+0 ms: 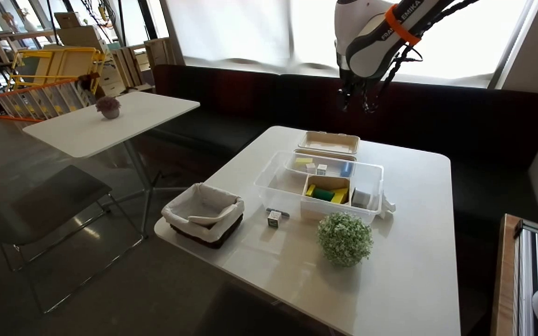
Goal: Move the yellow wooden brick from the transparent box into the white paper box
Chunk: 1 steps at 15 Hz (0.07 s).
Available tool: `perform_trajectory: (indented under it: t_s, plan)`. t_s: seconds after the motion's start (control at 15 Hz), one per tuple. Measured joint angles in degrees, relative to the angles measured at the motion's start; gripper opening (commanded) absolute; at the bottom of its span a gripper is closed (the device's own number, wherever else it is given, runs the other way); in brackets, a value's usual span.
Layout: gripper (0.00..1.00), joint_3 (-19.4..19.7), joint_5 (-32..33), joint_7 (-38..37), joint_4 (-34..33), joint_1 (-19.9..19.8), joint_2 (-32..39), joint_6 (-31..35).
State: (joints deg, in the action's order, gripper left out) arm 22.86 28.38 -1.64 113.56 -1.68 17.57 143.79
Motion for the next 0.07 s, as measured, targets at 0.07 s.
perform_trajectory:
  t_s: [0.07]
  plan:
    - [1.0, -0.1, 0.0, 0.0, 0.0, 0.0, 0.0, 0.0]
